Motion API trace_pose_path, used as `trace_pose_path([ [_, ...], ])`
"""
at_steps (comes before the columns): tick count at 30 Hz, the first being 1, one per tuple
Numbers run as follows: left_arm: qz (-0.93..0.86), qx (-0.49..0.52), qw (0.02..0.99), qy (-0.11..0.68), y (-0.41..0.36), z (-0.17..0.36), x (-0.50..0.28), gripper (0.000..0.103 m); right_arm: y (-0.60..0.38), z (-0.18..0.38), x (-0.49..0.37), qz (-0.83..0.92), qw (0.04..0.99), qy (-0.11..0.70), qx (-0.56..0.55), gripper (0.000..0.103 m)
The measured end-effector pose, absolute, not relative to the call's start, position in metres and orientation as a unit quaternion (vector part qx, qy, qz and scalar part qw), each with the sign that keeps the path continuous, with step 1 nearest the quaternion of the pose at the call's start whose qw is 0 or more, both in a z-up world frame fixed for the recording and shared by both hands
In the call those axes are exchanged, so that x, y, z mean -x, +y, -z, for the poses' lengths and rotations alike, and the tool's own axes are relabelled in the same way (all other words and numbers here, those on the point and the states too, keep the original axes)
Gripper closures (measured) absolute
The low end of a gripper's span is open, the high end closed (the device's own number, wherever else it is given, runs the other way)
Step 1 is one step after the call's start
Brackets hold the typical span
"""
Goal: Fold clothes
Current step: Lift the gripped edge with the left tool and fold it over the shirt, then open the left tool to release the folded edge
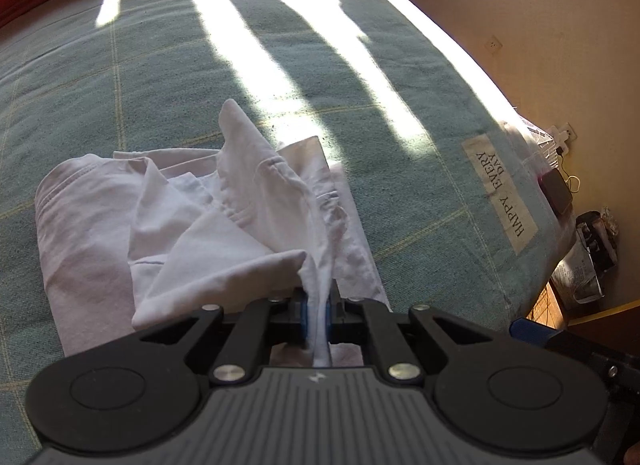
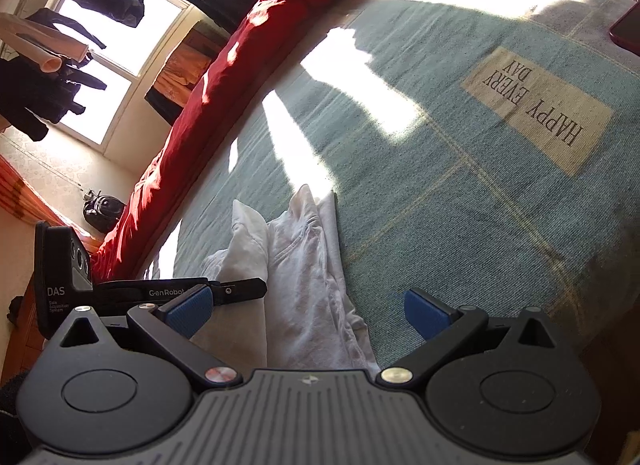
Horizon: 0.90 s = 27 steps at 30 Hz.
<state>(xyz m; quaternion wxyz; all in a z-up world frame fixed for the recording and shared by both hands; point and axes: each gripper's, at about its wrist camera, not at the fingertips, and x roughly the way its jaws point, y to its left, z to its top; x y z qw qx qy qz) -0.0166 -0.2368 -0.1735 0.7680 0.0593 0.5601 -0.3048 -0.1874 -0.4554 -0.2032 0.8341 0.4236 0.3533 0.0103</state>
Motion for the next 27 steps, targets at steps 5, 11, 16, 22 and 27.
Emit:
trace_pose_path([
  [5, 0.304, -0.099, 0.769, 0.554, -0.250, 0.183, 0.024, 0.096, -0.461, 0.206, 0.189, -0.001, 0.833, 0.353, -0.426, 0.000],
  [11, 0.306, -0.133, 0.770, 0.544, -0.266, 0.188, 0.035, 0.087, -0.465, 0.207, 0.190, 0.004, 0.831, 0.354, -0.428, 0.000],
  [16, 0.318, -0.176, 0.773, 0.521, -0.279, 0.188, 0.054, 0.075, -0.466, 0.209, 0.191, 0.007, 0.830, 0.355, -0.430, 0.000],
  [22, 0.345, -0.190, 0.762, 0.514, -0.289, 0.188, 0.074, 0.066, -0.470, 0.208, 0.194, 0.017, 0.831, 0.353, -0.430, 0.000],
  [27, 0.375, -0.190, 0.756, 0.502, -0.282, 0.182, 0.089, 0.066, -0.472, 0.205, 0.195, 0.021, 0.833, 0.353, -0.426, 0.000],
])
